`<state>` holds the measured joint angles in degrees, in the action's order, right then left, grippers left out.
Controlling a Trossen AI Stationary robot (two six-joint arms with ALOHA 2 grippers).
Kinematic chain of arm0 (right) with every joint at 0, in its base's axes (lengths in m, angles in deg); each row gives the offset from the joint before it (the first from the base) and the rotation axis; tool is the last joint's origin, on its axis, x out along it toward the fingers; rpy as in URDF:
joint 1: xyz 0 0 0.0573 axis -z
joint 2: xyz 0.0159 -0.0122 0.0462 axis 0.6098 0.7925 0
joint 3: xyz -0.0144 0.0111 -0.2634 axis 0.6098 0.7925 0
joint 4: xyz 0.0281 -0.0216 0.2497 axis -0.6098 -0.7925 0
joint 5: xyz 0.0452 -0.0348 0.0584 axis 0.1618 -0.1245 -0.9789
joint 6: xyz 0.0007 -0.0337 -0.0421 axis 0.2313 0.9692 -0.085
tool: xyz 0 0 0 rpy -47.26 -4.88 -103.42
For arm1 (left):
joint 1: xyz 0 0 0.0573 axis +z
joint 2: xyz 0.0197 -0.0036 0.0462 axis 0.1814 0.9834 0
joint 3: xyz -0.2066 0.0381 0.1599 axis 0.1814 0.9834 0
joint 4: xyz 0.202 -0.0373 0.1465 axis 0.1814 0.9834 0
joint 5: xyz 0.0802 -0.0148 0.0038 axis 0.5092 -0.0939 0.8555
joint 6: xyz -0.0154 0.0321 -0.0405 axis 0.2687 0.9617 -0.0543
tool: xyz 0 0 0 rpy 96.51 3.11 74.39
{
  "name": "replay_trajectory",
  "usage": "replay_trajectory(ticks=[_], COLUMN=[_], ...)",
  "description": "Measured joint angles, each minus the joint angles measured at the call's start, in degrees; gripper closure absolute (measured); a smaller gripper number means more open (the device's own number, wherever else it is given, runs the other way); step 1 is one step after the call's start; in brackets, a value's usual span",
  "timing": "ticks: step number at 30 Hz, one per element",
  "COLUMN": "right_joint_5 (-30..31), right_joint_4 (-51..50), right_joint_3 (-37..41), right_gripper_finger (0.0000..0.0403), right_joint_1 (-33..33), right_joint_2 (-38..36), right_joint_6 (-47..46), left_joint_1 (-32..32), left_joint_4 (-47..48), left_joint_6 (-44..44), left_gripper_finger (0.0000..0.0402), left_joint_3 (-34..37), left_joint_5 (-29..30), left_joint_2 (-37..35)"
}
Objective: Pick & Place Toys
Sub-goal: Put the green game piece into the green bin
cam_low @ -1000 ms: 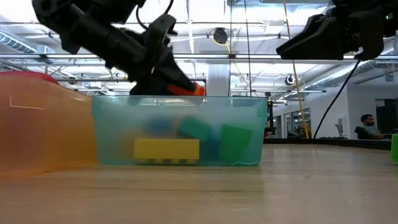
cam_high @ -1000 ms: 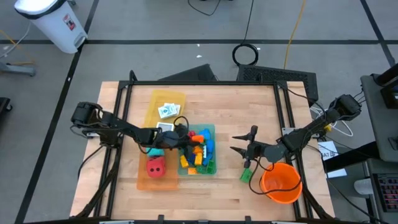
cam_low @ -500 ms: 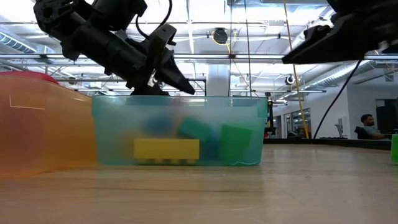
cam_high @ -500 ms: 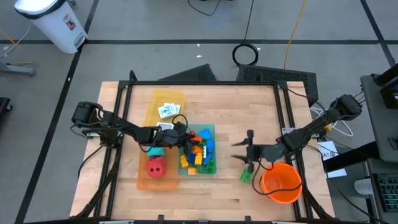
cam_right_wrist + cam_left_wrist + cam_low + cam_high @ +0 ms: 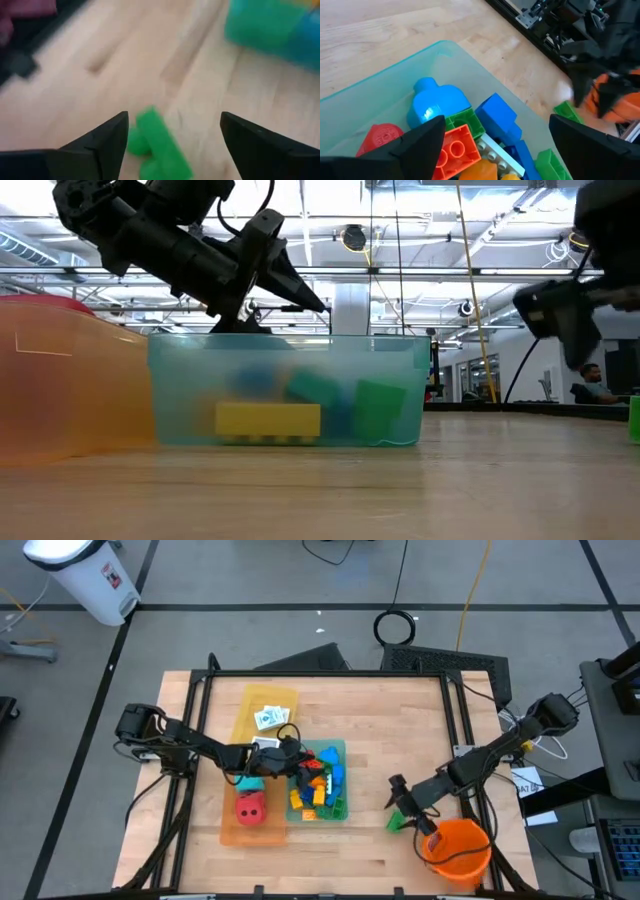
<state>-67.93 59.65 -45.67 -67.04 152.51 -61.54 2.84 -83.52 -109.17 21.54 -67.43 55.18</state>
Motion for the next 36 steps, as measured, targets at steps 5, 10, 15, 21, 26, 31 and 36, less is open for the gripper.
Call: replay_trajectory(ticks=[5,10,15,21,26,31,36], right_joint_5=[-3.14,-2.82,-2.65,-2.47,-1.72,7.22,24.37], right_joint_4=[-2.66,-3.44,-3.48,-3.04,-1.82,0.49,8.26], right_joint_3=[0.02,0.02,0.02,-0.05,-0.02,0.00,0.02], right_gripper_finger=[0.0125,0.0143,0.0172,0.0241,0.0277,0.0277,0.0271], right_joint_1=[-0.36,-0.26,-0.27,-0.27,-0.27,-0.27,-0.27], right_joint_2=[3.70,6.88,9.50,10.61,10.06,7.44,5.19], right_joint_6=[2.66,4.59,6.21,8.42,9.25,13.32,22.10], left_joint_1=[0.01,0.02,0.02,0.02,0.04,0.03,-0.26], left_joint_4=[-0.11,-0.11,-0.11,-0.11,-0.11,-0.85,-6.06], left_joint_6=[0.00,0.00,0.00,-0.19,-0.33,-1.15,-2.06], left_gripper_finger=[0.0035,0.0034,0.0034,0.0034,0.0034,0.0034,0.0034], left_joint_3=[0.00,-0.02,-0.02,-0.02,-0.02,-0.02,-0.16], left_joint_5=[0.01,0.01,0.01,0.03,0.03,0.08,3.48], left_joint_2=[0.02,0.04,0.04,0.03,0.04,0.04,0.04])
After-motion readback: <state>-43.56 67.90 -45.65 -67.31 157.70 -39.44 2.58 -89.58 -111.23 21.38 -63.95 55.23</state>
